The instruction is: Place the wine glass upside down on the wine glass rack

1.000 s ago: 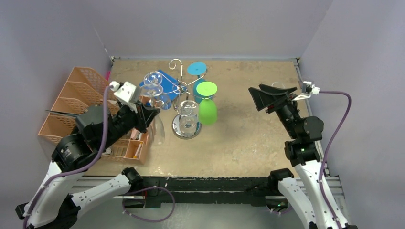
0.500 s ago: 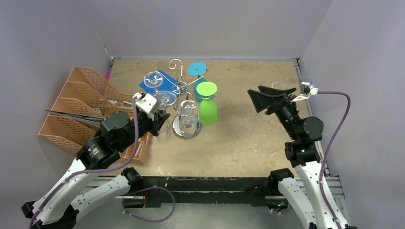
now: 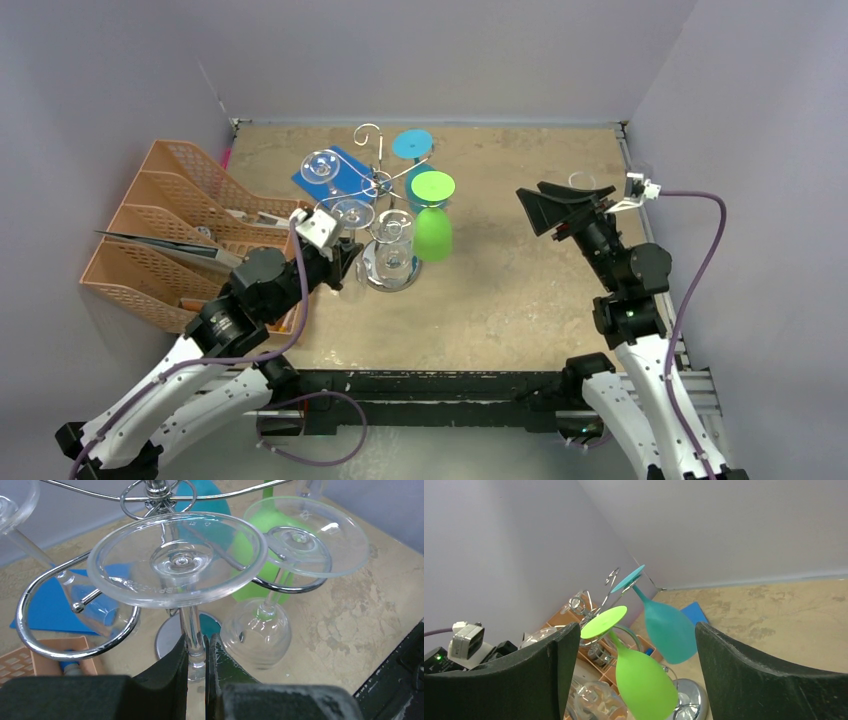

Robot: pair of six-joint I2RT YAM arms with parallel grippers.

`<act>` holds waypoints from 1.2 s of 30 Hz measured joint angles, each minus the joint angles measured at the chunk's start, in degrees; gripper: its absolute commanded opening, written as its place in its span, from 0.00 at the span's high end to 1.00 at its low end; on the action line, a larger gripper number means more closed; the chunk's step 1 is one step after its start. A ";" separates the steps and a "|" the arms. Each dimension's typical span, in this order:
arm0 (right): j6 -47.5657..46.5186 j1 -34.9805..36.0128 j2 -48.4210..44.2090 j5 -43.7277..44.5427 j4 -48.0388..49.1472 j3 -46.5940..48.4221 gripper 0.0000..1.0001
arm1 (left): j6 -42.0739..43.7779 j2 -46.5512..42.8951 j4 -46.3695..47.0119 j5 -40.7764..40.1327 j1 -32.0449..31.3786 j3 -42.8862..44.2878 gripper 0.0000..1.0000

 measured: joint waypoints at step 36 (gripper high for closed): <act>0.74 0.00 -1.36 0.28 0.59 -0.94 0.15 | -0.48 -2.05 22.38 -20.55 0.00 -11.65 1.00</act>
